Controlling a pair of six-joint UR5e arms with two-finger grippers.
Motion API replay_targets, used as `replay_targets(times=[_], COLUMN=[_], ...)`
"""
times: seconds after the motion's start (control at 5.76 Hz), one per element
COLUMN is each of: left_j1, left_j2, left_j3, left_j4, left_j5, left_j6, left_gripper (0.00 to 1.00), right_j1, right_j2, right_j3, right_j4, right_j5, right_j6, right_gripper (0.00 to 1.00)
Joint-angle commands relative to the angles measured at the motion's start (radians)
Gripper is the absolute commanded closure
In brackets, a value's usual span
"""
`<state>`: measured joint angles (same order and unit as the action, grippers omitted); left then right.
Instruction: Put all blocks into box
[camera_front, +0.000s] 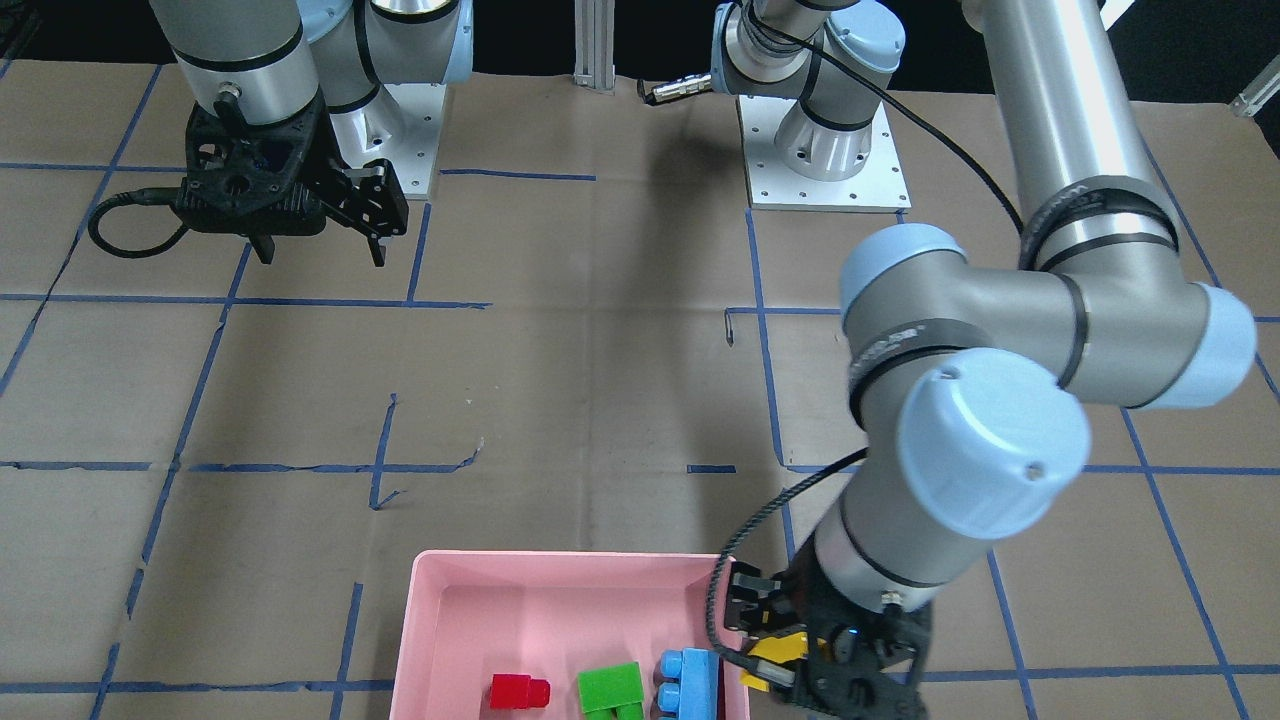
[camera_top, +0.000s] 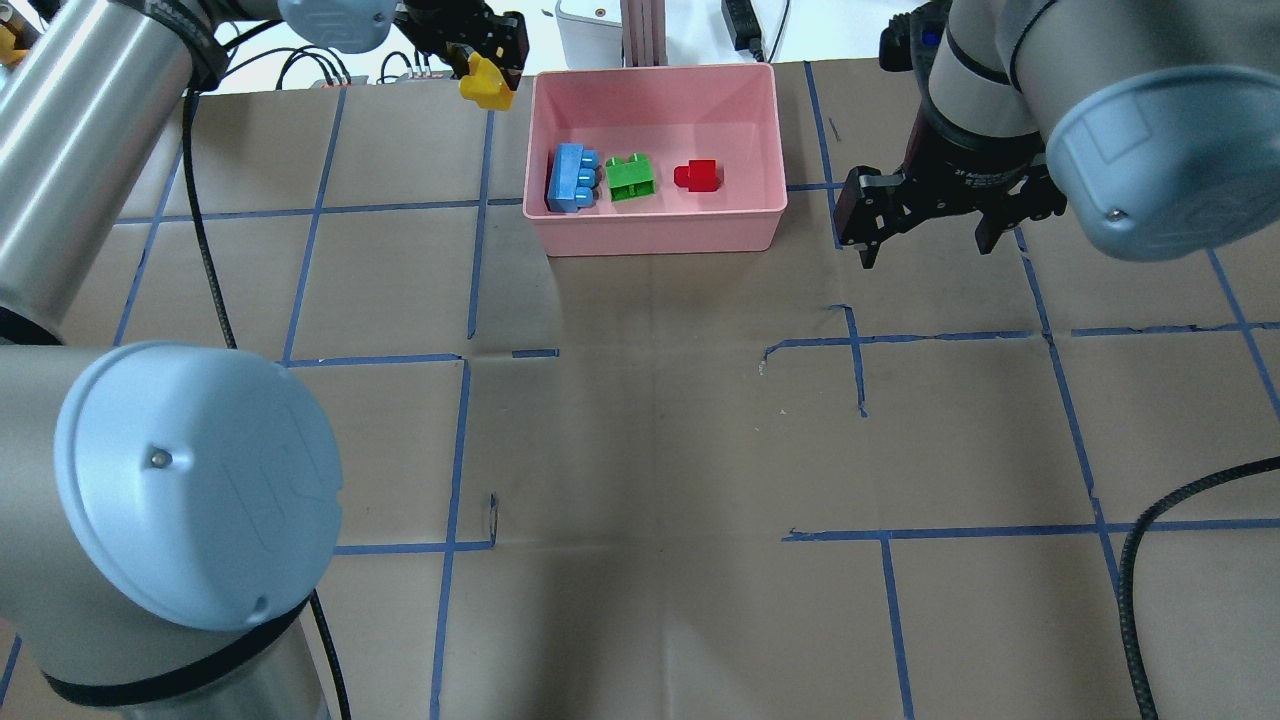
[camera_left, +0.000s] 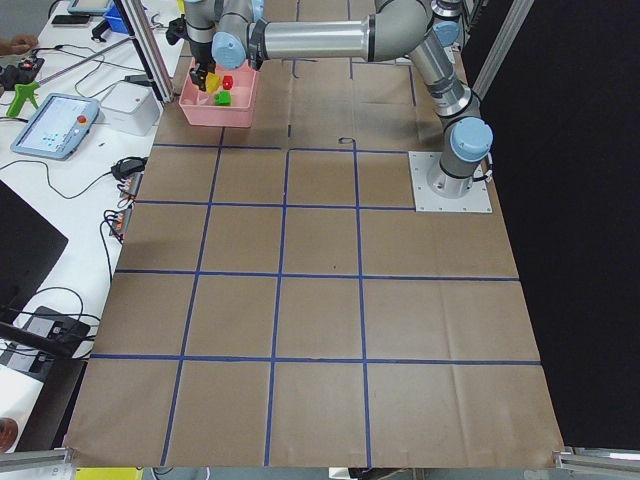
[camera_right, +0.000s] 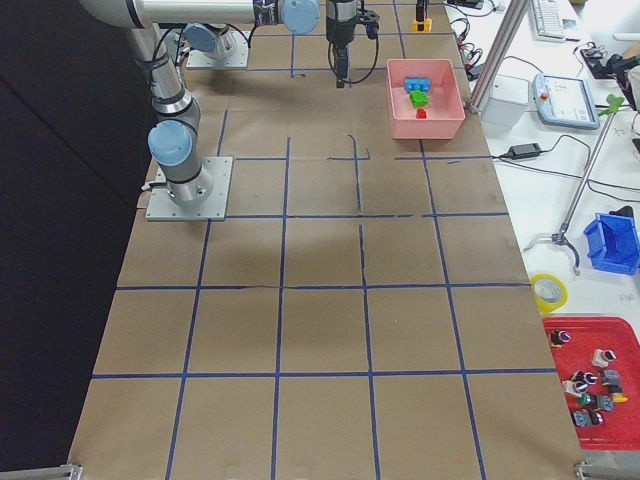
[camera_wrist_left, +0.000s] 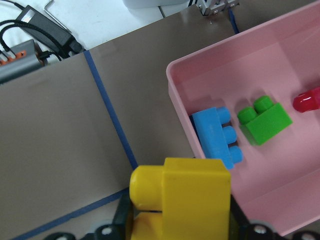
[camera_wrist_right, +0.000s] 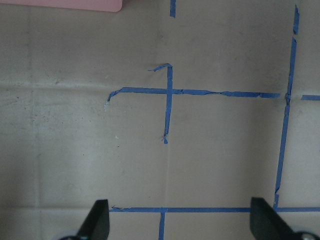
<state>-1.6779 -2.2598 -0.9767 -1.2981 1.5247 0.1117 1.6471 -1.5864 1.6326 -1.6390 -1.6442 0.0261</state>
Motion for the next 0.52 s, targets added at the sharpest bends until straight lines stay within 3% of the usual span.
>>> replay_targets(times=[0.0, 0.35], left_j1=[-0.104, -0.137], left_j2=[-0.087, -0.171], left_j3=[0.024, 0.023], left_j4=[0.011, 0.098], left_j5=[0.058, 0.061], left_j6=[-0.261, -0.285], left_gripper=[1.0, 1.0], right_j1=[0.0, 0.0], right_j2=[-0.026, -0.044], right_j3=[0.0, 0.0], right_j4=[0.007, 0.056], right_j5=[-0.002, -0.002], right_j6=[0.0, 0.0], right_gripper=[0.0, 0.0])
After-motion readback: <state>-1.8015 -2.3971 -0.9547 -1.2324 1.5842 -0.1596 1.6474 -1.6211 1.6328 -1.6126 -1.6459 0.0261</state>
